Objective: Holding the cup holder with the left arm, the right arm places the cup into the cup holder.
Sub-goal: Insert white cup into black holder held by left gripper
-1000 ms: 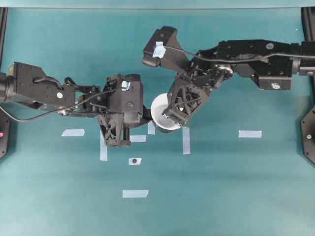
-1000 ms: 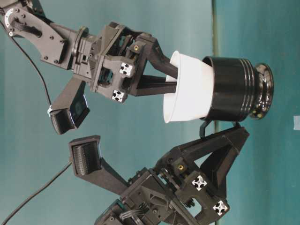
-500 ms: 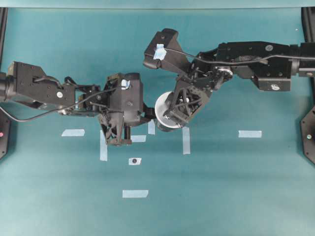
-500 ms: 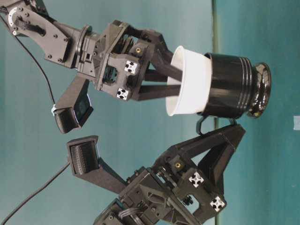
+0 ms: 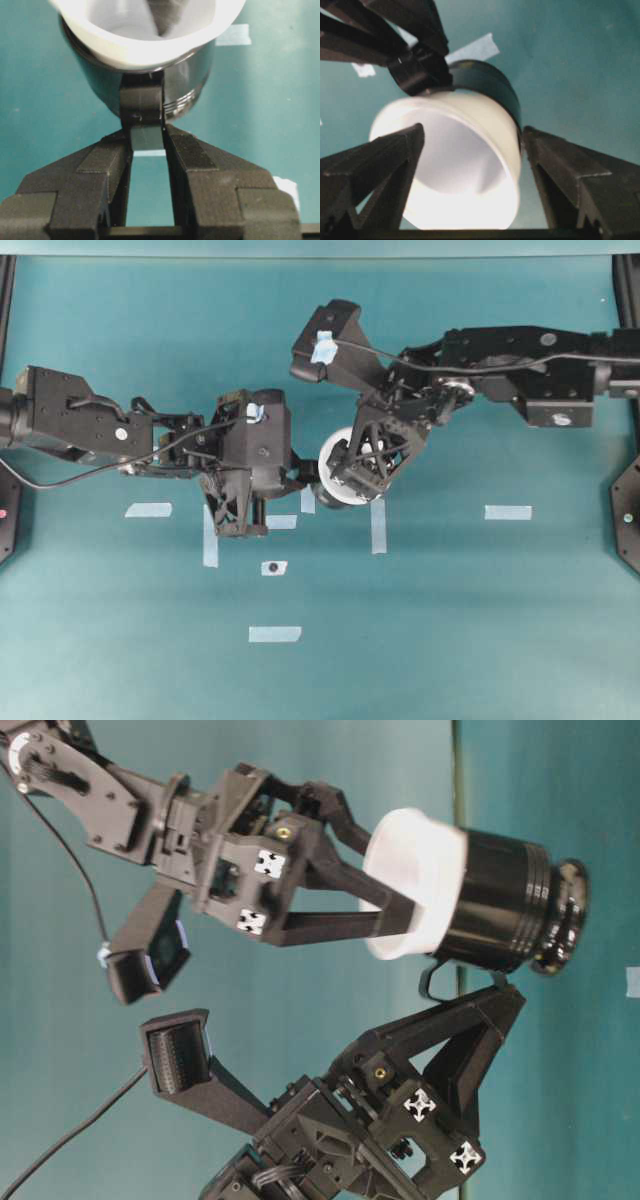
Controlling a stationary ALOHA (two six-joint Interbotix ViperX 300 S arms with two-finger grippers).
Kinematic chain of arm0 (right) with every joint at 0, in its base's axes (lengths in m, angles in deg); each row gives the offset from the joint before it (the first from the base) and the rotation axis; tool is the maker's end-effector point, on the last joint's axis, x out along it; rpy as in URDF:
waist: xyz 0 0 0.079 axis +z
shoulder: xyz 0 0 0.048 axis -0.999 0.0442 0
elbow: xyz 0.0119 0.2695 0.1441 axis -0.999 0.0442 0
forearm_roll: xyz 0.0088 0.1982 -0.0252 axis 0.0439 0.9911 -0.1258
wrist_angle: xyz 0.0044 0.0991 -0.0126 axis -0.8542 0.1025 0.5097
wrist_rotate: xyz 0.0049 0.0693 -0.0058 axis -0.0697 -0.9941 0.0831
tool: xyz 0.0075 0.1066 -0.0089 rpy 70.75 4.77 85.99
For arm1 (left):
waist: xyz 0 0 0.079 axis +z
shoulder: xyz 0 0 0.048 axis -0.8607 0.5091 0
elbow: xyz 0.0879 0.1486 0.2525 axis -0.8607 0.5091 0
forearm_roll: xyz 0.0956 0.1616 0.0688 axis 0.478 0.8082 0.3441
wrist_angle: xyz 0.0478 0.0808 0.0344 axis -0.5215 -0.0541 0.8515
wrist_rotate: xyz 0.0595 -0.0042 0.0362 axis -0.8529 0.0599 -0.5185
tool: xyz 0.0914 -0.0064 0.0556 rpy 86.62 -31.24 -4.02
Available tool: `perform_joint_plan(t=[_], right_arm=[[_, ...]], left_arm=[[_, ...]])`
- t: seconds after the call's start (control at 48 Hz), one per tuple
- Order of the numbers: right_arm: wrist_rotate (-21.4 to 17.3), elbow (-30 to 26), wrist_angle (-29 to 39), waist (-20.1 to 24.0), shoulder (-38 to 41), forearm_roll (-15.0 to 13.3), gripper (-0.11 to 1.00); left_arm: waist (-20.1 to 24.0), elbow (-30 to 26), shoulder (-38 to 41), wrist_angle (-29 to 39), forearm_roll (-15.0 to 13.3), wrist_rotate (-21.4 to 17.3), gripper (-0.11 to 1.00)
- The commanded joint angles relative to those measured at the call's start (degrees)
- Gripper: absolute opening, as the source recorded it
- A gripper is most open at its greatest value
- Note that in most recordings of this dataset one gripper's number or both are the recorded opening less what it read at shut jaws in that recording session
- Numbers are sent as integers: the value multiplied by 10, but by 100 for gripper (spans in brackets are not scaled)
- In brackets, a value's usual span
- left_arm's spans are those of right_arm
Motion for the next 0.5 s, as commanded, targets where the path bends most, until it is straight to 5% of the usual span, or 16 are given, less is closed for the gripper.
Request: perform_joint_plan(t=[0.0,0.479], right_arm=[[-4,-18,-4,0,-57,1,88],[-5,-15,-4,0,-83,1,88]], left_arm=[[-2,-5,-11,-16,1,0,25],[-2,32,20,-117,1,4,25]])
